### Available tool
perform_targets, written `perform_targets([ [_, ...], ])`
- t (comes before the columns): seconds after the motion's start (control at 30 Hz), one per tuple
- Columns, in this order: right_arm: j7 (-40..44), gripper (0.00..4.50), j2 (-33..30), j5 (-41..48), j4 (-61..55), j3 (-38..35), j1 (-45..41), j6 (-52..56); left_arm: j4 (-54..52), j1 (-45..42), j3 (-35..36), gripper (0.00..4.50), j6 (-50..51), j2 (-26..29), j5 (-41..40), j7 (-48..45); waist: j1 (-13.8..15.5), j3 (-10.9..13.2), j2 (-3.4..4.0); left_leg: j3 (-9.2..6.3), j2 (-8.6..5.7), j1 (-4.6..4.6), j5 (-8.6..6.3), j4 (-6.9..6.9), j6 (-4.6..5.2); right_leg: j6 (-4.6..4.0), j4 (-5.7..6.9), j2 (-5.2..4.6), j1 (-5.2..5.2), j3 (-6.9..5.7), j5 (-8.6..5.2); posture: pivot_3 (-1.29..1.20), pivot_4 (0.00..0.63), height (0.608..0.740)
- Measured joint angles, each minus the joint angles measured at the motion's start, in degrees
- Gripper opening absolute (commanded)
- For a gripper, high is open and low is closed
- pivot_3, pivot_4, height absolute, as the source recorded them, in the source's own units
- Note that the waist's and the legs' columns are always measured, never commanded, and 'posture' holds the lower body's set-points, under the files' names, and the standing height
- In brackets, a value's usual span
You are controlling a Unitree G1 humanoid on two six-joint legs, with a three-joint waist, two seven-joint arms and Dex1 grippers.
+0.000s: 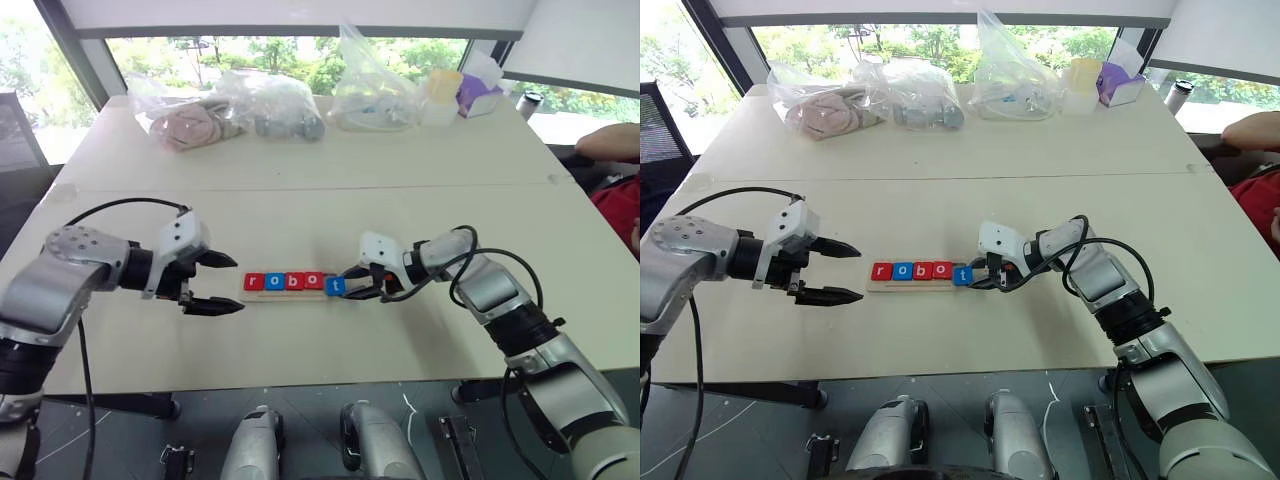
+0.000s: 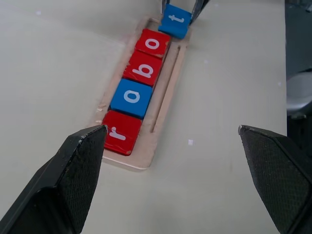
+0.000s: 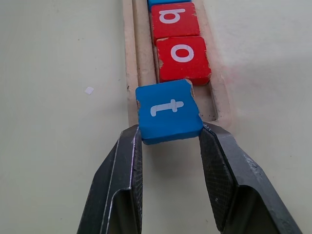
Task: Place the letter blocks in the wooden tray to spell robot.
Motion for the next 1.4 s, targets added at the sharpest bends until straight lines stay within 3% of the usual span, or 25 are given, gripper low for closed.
perform_targets([
  [0.83, -2.2, 1.09, 4.7, -1.6, 5.5, -0.9, -1.7, -1.8, -0.4, 0.1, 0.0, 4.5, 0.3, -1.0, -0.1, 1.7, 0.0, 0.0, 0.0, 0.01, 0.0, 0.01, 0.0, 0.01, 0.0, 0.0, 0.04, 0.0, 0.01, 0.0, 0.01, 0.0, 0.15, 0.74],
  [1.07, -2.4, 4.47, 4.9, -1.5, 5.4, -1.3, -1.6, -1.7, -0.3, 0.1, 0.0, 4.5, 0.3, -1.0, -0.1, 2.1, 0.0, 0.0, 0.0, 0.0, 0.0, 0.01, 0.0, 0.01, 0.0, 0.0, 0.04, 0.01, 0.01, 0.0, 0.01, 0.0, 0.15, 0.74],
  [1.4, -4.9, 4.47, 4.9, 3.2, 1.9, -9.3, -3.3, 3.2, 1.1, -0.2, 0.0, 4.5, 0.2, -1.1, 0.0, 2.2, 0.0, 0.0, 0.0, 0.0, 0.01, 0.01, 0.0, 0.0, 0.0, 0.03, 0.04, 0.0, 0.0, 0.0, 0.03, 0.0, 0.15, 0.74],
])
